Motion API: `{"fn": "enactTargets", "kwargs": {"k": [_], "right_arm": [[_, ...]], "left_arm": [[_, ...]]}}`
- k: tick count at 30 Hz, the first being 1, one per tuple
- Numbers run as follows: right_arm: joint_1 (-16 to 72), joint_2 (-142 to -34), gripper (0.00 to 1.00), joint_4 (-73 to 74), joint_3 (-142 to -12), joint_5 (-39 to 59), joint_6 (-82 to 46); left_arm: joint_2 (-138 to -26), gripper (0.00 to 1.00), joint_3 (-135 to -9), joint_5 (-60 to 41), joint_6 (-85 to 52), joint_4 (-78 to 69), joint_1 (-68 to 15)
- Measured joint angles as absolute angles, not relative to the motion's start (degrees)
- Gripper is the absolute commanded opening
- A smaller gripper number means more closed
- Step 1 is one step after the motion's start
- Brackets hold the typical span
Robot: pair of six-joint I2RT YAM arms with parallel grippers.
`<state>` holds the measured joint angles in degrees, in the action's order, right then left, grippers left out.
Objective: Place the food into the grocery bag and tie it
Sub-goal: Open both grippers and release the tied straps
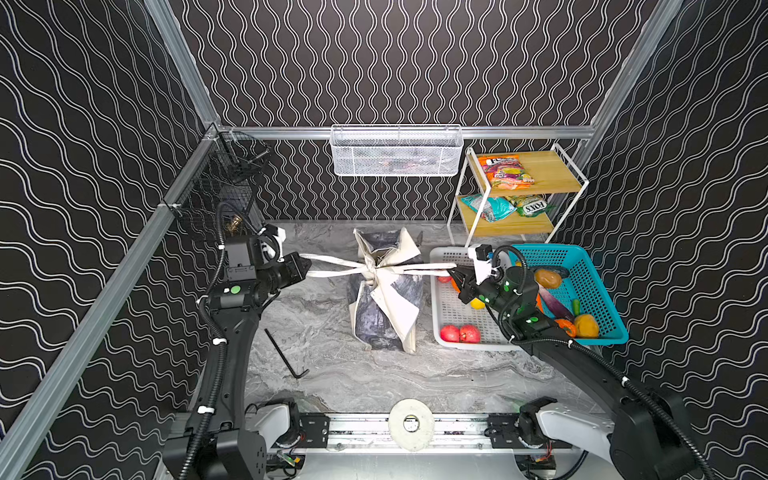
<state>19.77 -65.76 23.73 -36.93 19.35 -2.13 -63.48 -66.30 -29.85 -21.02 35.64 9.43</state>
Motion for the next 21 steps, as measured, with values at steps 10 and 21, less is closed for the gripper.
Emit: {"fn": "enactTargets", "kwargs": {"k": [10,21], "right_arm": [[18.11,-66.3,0.0,23.38,-36.67,22.87,-2.42],[17.23,-68.95,0.04,24.69,-36.8,26.15,-0.69]], "left_arm": [[-63.37,0.0,-64.86,-36.56,-22.48,38.11,13.19],[-67.4,0.0,-68.4,-38.54,-20.21,36.67,9.41]]}}
